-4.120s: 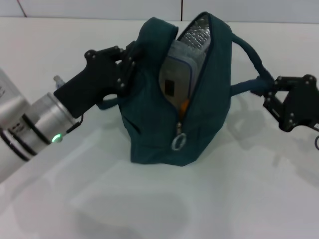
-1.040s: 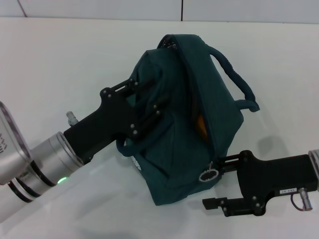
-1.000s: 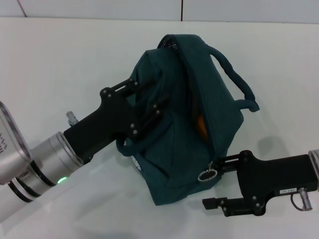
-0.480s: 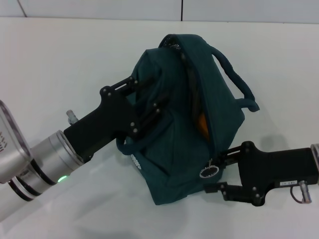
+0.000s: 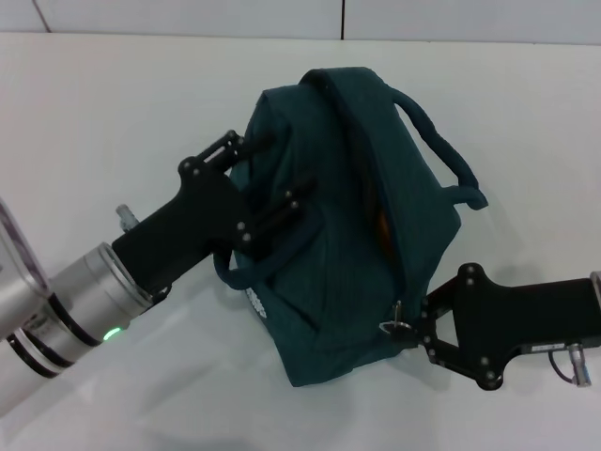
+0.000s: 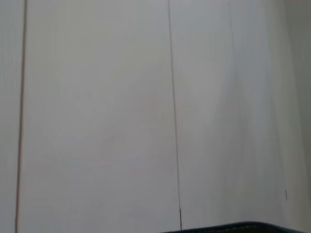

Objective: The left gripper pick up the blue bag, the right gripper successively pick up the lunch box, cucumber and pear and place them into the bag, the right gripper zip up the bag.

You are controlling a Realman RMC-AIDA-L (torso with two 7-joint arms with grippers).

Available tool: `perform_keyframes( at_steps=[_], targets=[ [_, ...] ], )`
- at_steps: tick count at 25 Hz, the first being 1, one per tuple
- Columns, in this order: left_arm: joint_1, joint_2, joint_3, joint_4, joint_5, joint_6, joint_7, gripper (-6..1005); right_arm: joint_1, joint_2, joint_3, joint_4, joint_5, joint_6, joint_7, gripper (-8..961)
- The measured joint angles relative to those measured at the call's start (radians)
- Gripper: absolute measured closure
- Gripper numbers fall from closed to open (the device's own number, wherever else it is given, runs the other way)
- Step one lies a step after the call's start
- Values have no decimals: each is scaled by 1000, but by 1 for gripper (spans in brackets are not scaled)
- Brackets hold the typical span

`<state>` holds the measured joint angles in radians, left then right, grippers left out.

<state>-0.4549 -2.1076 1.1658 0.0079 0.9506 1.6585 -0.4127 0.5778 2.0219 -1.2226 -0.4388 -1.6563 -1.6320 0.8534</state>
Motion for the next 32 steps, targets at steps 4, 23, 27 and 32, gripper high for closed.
perform_keyframes(
  at_steps=[4, 23, 27, 32],
  targets=[
    [-3, 2, 1, 5, -18, 12, -115, 287, 6, 1, -2, -8, 8, -13, -25, 875],
    [106, 10, 8, 34, -19, 187, -181, 121, 28, -4, -21, -111, 9, -80, -87, 920],
    [165, 10, 10, 48, -13, 219, -150, 121, 38, 0, -19, -119, 23, -84, -118, 923],
    [258, 6, 33, 42, 0, 229, -55, 121, 64, 4, -22, -110, 77, -75, -149, 923]
  ],
)
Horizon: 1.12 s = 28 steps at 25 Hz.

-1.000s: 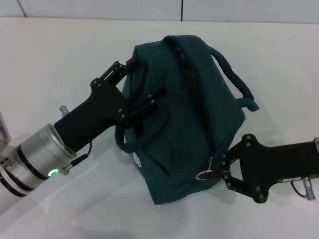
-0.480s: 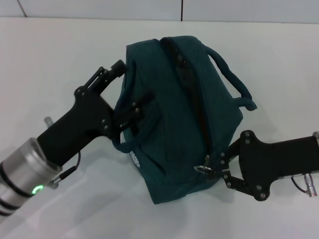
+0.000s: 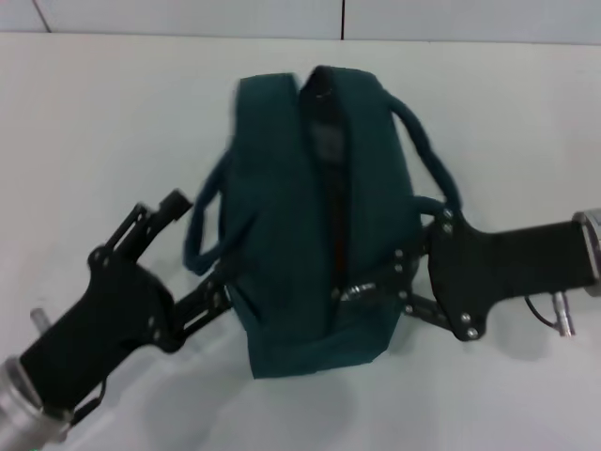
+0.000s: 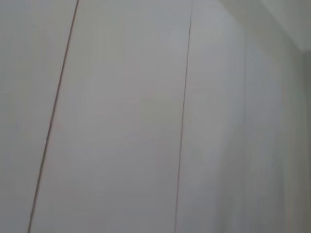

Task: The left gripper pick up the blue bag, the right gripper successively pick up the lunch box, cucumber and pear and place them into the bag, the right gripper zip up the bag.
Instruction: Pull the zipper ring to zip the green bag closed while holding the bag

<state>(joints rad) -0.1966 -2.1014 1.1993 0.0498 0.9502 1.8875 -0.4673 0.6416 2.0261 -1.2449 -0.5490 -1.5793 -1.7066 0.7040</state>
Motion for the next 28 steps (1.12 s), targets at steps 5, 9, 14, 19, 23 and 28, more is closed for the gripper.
perform_keyframes(
  at_steps=[5, 9, 14, 19, 23, 28],
  targets=[
    [18, 0, 5, -29, 0, -15, 32, 120, 47, 2, -10, 69, 70, 27, -73, 924],
    [5, 6, 39, -51, 2, -64, 34, 120, 68, 2, -16, 98, 96, 36, -83, 921],
    [9, 6, 53, -48, 4, -83, 40, 120, 61, 2, -27, 105, 150, 37, -111, 919],
    [1, 6, 85, -47, 4, -87, 50, 122, 54, 2, -35, 112, 182, 39, -120, 918],
    [10, 7, 89, -45, -3, -86, 51, 123, 58, 2, -39, 123, 195, 47, -127, 918],
    [26, 13, 90, -46, -17, -53, 50, 124, 78, 2, -83, 167, 257, 51, -176, 918]
  ],
)
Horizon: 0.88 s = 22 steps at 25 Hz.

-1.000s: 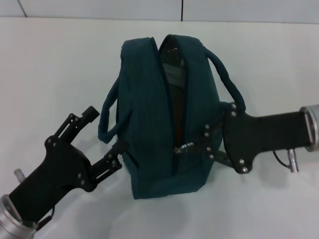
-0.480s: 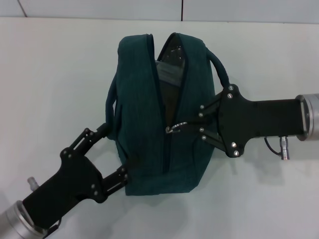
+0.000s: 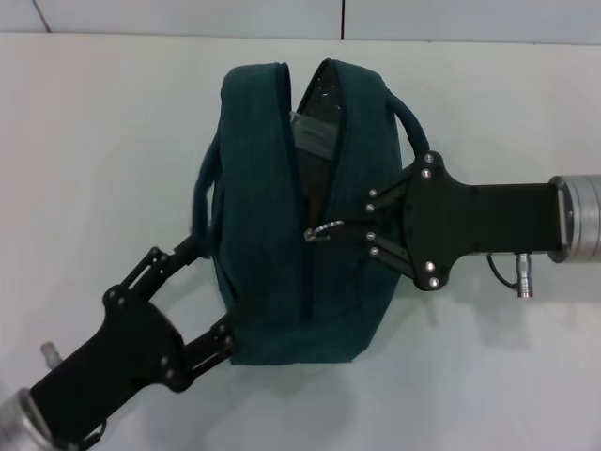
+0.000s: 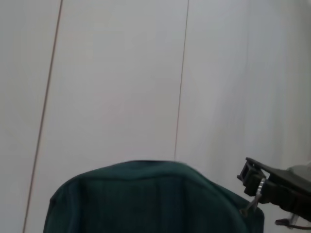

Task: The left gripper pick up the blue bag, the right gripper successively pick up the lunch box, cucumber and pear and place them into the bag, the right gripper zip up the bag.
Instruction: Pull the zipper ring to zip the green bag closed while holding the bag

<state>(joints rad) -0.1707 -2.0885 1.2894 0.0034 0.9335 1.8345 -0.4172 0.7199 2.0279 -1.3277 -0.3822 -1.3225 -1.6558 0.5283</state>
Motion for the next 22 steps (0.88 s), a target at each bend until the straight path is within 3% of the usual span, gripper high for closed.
perform_keyframes(
  at_steps=[10, 19, 22],
  targets=[
    [63, -1, 3, -4, 2, 7, 2, 127, 7, 0, -12, 6, 20, 5, -27, 918],
    [11, -10, 4, -10, 4, -22, -5, 130, -14, 0, -98, 1, 107, 5, -65, 919],
    [-1, -11, 4, -10, 4, -23, -5, 249, -17, 0, -99, 2, 108, 3, -75, 919]
  ],
)
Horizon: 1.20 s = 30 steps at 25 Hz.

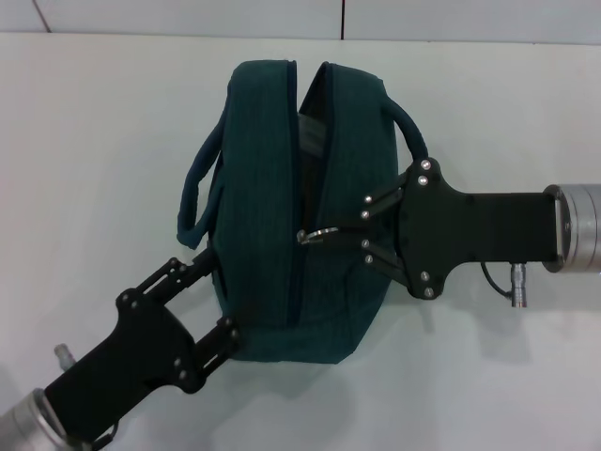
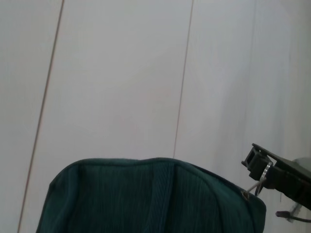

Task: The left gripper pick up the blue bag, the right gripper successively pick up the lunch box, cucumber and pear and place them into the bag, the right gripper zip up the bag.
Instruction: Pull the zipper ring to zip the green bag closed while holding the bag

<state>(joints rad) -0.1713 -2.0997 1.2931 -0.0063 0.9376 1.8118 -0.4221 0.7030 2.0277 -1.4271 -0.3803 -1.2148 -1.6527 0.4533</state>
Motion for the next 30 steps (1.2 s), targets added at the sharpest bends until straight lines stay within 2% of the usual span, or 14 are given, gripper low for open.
perform_keyframes(
  at_steps=[7, 18, 24, 30],
  targets=[
    [-43, 0, 0, -1, 4, -6, 6, 527, -10, 0, -1, 3, 2, -7, -17, 919],
    [-62, 3, 0, 10, 19, -13, 54, 696, -52, 0, -2, 1, 84, -18, -38, 919],
    [-81, 6, 0, 11, 61, -21, 67, 916, -61, 0, -5, 1, 124, -18, -39, 921],
    [-85, 7, 0, 12, 69, -25, 72, 944, -76, -2, -8, -6, 149, -20, -25, 920]
  ],
)
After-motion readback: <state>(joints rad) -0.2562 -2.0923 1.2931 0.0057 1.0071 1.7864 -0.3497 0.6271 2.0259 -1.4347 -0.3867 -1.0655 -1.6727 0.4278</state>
